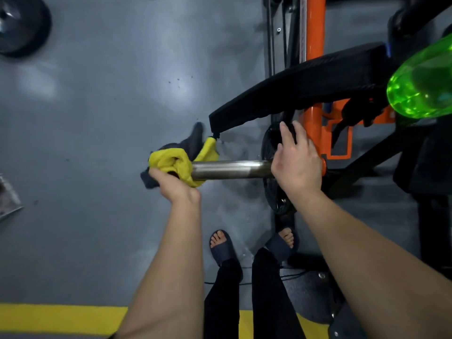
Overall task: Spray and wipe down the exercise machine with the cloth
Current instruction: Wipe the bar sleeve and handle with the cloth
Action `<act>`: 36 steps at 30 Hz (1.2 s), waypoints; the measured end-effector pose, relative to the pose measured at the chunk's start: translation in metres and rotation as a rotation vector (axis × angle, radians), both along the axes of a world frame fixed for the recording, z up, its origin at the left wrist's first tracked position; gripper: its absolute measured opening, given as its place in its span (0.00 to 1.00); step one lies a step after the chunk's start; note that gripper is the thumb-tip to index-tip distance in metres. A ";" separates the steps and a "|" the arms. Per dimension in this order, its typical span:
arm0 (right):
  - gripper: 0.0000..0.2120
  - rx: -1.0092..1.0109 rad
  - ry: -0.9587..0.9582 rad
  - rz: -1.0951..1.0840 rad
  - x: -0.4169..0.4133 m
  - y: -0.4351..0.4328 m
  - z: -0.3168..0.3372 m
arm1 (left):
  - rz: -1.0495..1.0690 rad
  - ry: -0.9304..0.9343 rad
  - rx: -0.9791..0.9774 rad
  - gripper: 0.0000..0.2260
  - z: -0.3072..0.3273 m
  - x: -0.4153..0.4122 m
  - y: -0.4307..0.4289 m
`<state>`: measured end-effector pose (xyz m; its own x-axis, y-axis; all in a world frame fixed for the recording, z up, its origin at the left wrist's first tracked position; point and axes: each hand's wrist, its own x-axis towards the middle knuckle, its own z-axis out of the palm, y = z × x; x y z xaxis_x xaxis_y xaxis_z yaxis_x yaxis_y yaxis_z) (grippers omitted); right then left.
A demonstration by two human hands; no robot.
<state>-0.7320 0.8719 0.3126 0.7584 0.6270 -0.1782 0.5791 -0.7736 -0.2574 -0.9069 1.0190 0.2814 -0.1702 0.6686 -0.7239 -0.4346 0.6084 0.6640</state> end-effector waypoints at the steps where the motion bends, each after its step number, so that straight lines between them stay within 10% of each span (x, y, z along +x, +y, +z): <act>1: 0.28 0.004 -0.011 0.001 -0.001 -0.001 -0.001 | 0.057 -0.128 0.047 0.21 0.000 -0.002 -0.012; 6: 0.28 0.027 -0.022 0.015 -0.002 -0.003 -0.006 | -0.022 -0.107 -0.326 0.15 -0.016 0.042 -0.098; 15: 0.27 0.034 -0.047 0.030 -0.001 -0.004 -0.009 | -0.210 -0.197 -0.421 0.15 -0.006 0.060 -0.120; 20: 0.26 0.133 0.082 -0.020 0.004 -0.004 -0.004 | -0.251 -0.054 -0.210 0.14 0.044 0.052 -0.117; 25: 0.22 0.606 0.671 -0.470 0.013 -0.013 0.019 | -0.782 0.236 0.257 0.24 0.062 0.076 -0.116; 31: 0.22 0.737 0.784 -0.519 -0.010 -0.042 0.037 | -1.198 0.272 0.522 0.15 0.066 0.096 -0.089; 36: 0.20 0.741 0.472 -0.662 -0.013 -0.052 0.042 | -1.341 0.224 0.681 0.19 0.065 0.099 -0.097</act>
<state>-0.7449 0.8200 0.3550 0.9386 0.1926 -0.2862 -0.1724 -0.4567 -0.8727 -0.8083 0.9217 0.3461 0.7550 0.5997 -0.2653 0.3176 0.0196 0.9480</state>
